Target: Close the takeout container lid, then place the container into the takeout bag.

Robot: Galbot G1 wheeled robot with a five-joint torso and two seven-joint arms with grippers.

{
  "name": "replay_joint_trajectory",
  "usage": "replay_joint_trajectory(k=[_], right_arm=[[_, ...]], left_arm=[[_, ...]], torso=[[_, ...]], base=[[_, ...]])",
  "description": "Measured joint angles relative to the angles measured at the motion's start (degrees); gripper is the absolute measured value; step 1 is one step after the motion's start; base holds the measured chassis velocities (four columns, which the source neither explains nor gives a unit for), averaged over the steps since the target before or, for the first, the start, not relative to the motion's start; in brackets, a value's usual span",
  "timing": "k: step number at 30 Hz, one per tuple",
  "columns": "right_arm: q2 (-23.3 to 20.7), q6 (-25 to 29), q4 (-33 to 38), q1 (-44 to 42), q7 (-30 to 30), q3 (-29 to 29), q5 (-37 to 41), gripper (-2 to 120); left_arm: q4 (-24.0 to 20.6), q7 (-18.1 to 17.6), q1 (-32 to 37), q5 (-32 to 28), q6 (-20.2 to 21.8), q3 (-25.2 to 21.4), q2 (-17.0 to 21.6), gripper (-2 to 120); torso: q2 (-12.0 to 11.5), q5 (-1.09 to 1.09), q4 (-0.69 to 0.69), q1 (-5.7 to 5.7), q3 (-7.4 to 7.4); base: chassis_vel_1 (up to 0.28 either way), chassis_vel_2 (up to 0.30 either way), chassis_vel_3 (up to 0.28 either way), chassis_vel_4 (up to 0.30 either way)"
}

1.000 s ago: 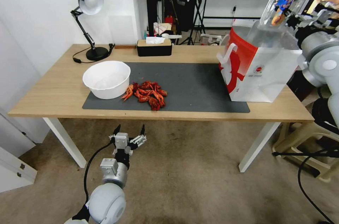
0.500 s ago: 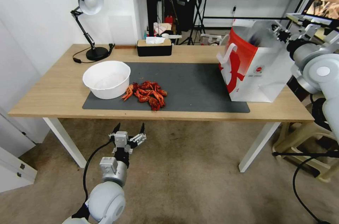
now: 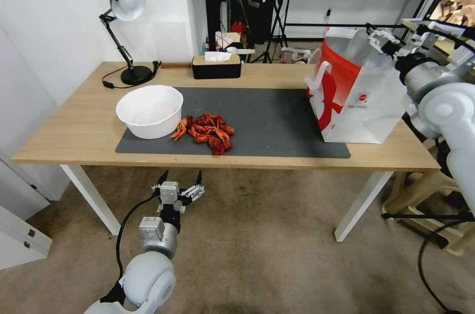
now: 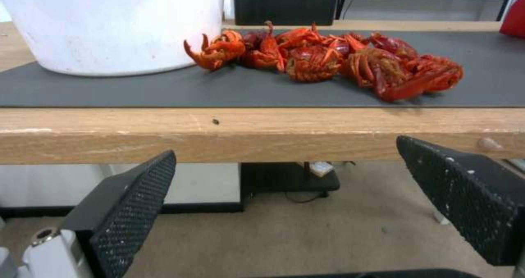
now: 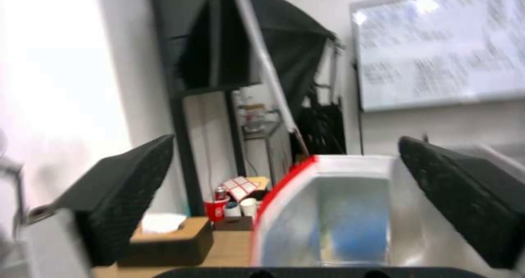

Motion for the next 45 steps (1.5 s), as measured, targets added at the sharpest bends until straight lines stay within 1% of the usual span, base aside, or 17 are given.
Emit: replay_joint_trajectory(k=[2, 6, 8, 12, 15, 16, 20, 22, 23, 26, 27, 30, 31, 34, 35, 38, 45], right_arm=[[-1.0, 2.3, 2.7, -4.6, -3.4, 0.9, -4.2, 108], [-1.6, 4.7, 4.8, -8.8, -5.7, 2.0, -6.4, 112], [-2.0, 7.6, 6.5, -13.6, -8.0, 3.8, -9.4, 114], [-2.0, 9.4, 8.2, -17.3, -9.1, 5.5, -11.5, 115], [-0.9, 11.2, 11.2, -24.7, -9.0, 8.5, -15.5, 113], [-0.9, 11.2, 11.2, -24.7, -9.0, 8.5, -15.5, 113], [3.8, 14.2, 13.2, -31.5, -7.4, 9.4, -19.6, 108], [8.0, 16.0, 14.0, -35.6, -6.3, 9.8, -22.5, 103], [8.0, 16.0, 14.0, -35.6, -6.3, 9.8, -22.5, 103], [14.8, 19.6, 14.8, -42.2, -4.4, 10.6, -28.5, 100], [14.8, 19.6, 14.8, -42.2, -4.4, 10.6, -28.5, 100], [20.6, 23.0, 14.4, -47.6, -3.4, 10.9, -33.4, 100], [20.6, 23.0, 14.4, -47.6, -3.4, 10.9, -33.4, 100], [25.1, 27.0, 12.5, -52.5, -3.4, 11.0, -37.4, 100], [25.1, 27.0, 12.5, -52.5, -3.4, 11.0, -37.4, 100], [28.9, 31.4, 10.3, -56.9, -3.6, 10.8, -41.8, 100], [31.6, 35.3, 6.4, -58.4, -4.5, 10.8, -42.7, 100]], left_arm=[[0.0, 0.2, 0.0, 0.0, -0.2, 0.1, -0.2, 100], [0.0, 0.4, 0.2, -0.1, -0.7, 0.0, -0.2, 100], [0.0, 0.7, 0.4, -0.2, -1.0, 0.0, -0.2, 100], [-0.1, 0.9, 0.6, -0.7, -1.5, -0.1, -0.3, 100], [-0.1, 1.5, 0.8, -0.9, -2.7, -0.4, -0.6, 100], [-0.1, 1.5, 0.8, -0.9, -2.7, -0.4, -0.6, 100], [0.0, 2.4, 1.8, -1.0, -4.2, -1.4, -1.0, 100], [-0.2, 3.9, 2.6, -1.5, -5.3, -2.3, -1.1, 100], [-0.2, 3.9, 2.6, -1.5, -5.3, -2.3, -1.1, 100], [-0.3, 6.0, 3.0, -1.5, -6.6, -2.8, -1.2, 100], [-0.3, 6.0, 3.0, -1.5, -6.6, -2.8, -1.2, 100], [0.2, 6.8, 3.1, -0.5, -7.7, -3.0, -1.1, 100], [0.2, 6.8, 3.1, -0.5, -7.7, -3.0, -1.1, 100], [0.9, 7.5, 3.3, -0.1, -9.1, -3.1, -1.2, 100], [0.9, 7.5, 3.3, -0.1, -9.1, -3.1, -1.2, 100], [1.6, 7.9, 3.4, 0.6, -10.8, -3.0, -1.4, 100], [2.0, 8.3, 3.6, 2.0, -11.9, -3.0, -2.0, 100]], torso=[[0.0, -0.01, 0.00, 0.00, 0.00], [0.0, 0.00, 0.00, 0.00, 0.00], [0.0, 0.01, -0.01, 0.00, 0.00], [0.0, 0.00, 0.00, 0.00, 0.00], [0.0, -0.02, 0.01, 0.00, -0.01], [0.0, -0.02, 0.01, 0.00, -0.01], [0.0, -0.01, -0.02, 0.00, 0.00], [0.0, 0.03, 0.02, 0.01, 0.00], [0.0, 0.03, 0.02, 0.01, 0.00], [0.0, -0.02, -0.01, 0.00, 0.00], [0.0, -0.02, -0.01, 0.00, 0.00], [0.0, -0.02, 0.00, 0.00, 0.00], [0.0, -0.02, 0.00, 0.00, 0.00], [0.0, 0.00, -0.01, 0.00, -0.01], [0.0, 0.00, -0.01, 0.00, -0.01], [0.0, -0.01, -0.01, 0.00, 0.00], [0.0, 0.00, 0.00, 0.00, 0.00]], base=[[0.000, 0.000, 0.000, 0.000], [0.000, 0.000, 0.000, 0.000], [0.000, 0.000, 0.000, 0.000], [0.000, 0.000, 0.000, 0.000], [0.000, 0.000, 0.000, 0.000], [0.000, 0.000, 0.000, 0.000], [0.000, 0.000, 0.000, 0.000], [0.000, 0.000, 0.000, 0.000], [0.000, 0.000, 0.000, 0.000], [0.000, 0.000, 0.000, 0.000], [0.000, 0.000, 0.000, 0.000], [0.000, 0.000, 0.000, 0.000], [0.000, 0.000, 0.000, 0.000], [0.000, 0.000, 0.000, 0.000], [0.000, 0.000, 0.000, 0.000], [0.000, 0.000, 0.000, 0.000], [0.000, 0.000, 0.000, 0.000]])
